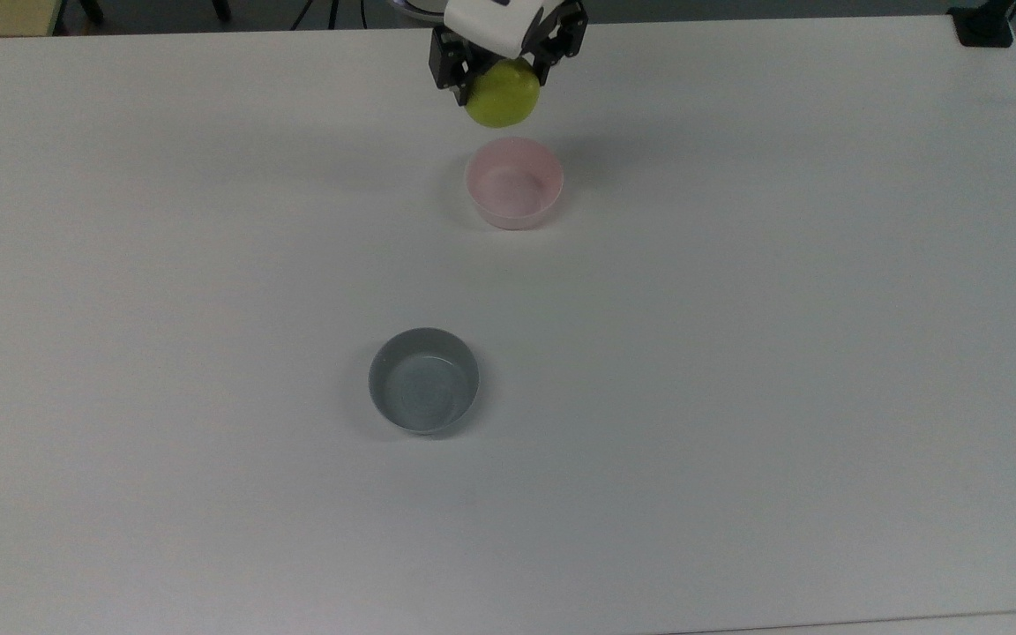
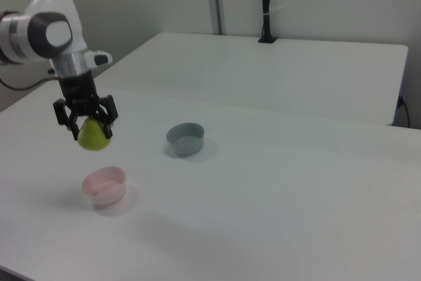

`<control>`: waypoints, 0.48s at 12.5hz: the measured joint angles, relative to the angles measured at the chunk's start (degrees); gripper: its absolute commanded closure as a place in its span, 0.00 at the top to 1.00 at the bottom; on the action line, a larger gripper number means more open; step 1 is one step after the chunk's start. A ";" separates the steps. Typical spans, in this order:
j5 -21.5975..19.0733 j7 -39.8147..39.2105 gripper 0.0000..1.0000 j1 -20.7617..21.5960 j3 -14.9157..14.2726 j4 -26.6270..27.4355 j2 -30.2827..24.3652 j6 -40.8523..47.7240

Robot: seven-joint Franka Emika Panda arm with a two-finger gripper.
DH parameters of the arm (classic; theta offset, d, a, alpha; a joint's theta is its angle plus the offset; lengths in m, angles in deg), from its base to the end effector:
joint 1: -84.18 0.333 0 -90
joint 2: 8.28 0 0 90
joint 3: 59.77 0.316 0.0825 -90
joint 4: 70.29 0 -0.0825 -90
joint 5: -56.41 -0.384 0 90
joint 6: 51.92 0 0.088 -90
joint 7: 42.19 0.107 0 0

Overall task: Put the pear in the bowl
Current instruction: 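Carry the pear over the pink bowl, then lower the pear into the pink bowl and open the gripper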

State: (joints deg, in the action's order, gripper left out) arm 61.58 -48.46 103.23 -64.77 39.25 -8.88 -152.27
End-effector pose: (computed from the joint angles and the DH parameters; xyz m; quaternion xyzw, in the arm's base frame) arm 0.5262 0.1232 0.4846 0.9786 0.1870 -0.0717 0.0482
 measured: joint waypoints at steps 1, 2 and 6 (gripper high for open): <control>0.03 0.00 0.51 0.00 0.00 2.41 0.23 -2.59; 0.06 0.14 0.51 0.17 0.01 4.43 0.78 -4.87; 2.51 5.72 0.51 2.50 0.02 6.70 6.65 -11.43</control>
State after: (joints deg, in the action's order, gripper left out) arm 64.09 -42.74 105.73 -64.75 45.95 -2.23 -163.71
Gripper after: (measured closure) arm 0.115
